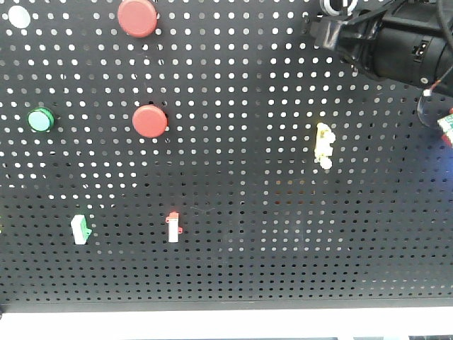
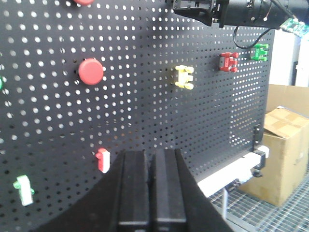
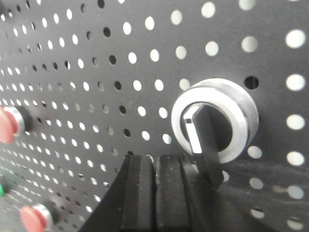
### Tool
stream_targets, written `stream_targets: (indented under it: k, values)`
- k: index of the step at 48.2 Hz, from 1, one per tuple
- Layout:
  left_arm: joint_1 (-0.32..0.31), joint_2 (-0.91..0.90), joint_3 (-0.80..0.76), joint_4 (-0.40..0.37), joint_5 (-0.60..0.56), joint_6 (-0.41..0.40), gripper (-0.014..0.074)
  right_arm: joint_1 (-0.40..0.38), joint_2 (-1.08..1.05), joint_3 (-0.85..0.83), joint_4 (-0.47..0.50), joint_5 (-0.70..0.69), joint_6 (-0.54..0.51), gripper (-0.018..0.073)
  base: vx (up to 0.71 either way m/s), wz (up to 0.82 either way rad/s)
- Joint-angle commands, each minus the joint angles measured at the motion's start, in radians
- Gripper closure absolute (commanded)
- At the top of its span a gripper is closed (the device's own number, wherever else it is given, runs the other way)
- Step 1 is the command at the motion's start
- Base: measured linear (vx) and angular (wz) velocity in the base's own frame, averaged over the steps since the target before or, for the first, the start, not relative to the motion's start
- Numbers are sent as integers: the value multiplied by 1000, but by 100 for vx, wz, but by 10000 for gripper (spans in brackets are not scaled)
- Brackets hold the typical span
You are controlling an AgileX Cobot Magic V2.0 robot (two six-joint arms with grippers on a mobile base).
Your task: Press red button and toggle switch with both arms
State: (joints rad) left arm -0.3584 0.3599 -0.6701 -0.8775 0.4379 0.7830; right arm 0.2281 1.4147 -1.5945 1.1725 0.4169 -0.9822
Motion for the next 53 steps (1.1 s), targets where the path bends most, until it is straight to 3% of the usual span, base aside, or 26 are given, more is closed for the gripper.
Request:
stream_targets:
  k: [1, 23, 34, 40, 46, 53]
  values:
    - [-3, 11, -24, -24, -37, -11, 594, -13, -27, -32, -12, -156, 2, 562, 0, 0]
    - [-3, 10, -24, -24, -24, -14, 594, -13, -30, -31, -167, -186, 14, 562, 0, 0]
    - [-3, 10, -24, -19, -24, -14, 594, -13, -56, -26, -186, -44, 116, 562, 0, 0]
    - [-3, 10, -24, 37, -14, -16, 594, -11, -94, 3, -224, 8, 131, 562, 0, 0]
    - [-3, 10, -24, 111, -1, -58, 594, -11, -194, 157, -226, -50, 125, 562, 0, 0]
    - [-3, 10, -16, 288, 80, -178, 594, -11, -376, 409, -230, -152, 66, 562, 0, 0]
